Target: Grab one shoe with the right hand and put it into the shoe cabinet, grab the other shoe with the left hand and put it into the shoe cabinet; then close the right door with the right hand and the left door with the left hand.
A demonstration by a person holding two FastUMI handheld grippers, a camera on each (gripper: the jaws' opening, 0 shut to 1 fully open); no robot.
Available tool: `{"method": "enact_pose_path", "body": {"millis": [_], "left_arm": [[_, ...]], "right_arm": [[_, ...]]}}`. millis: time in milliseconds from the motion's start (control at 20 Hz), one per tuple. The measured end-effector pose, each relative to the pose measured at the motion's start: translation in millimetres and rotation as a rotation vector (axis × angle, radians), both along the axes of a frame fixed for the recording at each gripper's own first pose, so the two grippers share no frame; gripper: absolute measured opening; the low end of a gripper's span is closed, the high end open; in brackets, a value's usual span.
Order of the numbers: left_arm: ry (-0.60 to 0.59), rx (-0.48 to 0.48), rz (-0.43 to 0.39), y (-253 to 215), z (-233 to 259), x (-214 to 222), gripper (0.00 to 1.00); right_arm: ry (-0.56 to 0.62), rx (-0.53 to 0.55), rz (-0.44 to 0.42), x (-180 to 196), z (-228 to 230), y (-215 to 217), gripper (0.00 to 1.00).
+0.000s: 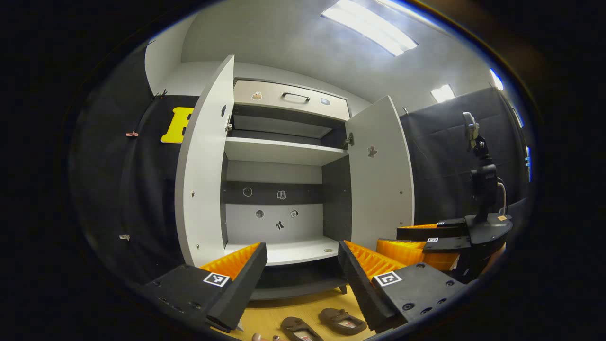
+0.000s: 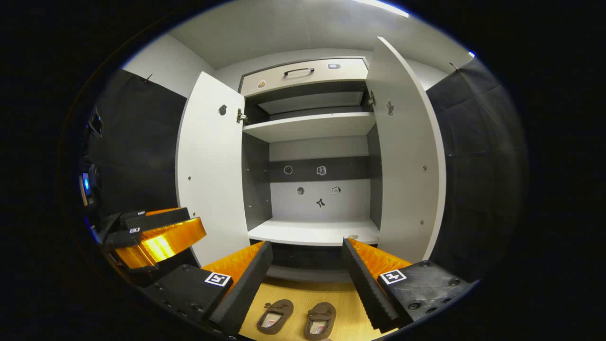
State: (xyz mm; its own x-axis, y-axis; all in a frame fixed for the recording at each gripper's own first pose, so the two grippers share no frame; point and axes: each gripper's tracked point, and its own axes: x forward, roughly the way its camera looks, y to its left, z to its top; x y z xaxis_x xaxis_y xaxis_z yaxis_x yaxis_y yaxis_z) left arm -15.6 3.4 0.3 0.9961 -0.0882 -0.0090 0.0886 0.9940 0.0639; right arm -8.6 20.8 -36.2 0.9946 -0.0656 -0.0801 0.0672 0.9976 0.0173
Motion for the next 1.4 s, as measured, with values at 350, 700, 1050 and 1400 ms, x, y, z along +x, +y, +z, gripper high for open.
{"method": "enact_pose_path", "body": {"millis": [350, 700, 1050, 1400], "left_arm": [[0.021, 0.027, 0.055, 30, -9, -2, 0.95], [0.044, 0.012, 0.104, 44, -27, 3, 0.95], [0.083, 0.011, 0.132, 48, -58, 11, 0.95], [0.106, 0.026, 0.128, 44, -85, 14, 0.95]], "right_arm": [[0.183, 0.025, 0.008, 0, -99, 14, 0.98], [0.366, 0.102, -0.005, -2, -207, 6, 0.99], [0.545, 0.170, -0.040, -12, -307, -9, 0.96], [0.672, 0.189, -0.086, -4, -398, -23, 0.80]]}}
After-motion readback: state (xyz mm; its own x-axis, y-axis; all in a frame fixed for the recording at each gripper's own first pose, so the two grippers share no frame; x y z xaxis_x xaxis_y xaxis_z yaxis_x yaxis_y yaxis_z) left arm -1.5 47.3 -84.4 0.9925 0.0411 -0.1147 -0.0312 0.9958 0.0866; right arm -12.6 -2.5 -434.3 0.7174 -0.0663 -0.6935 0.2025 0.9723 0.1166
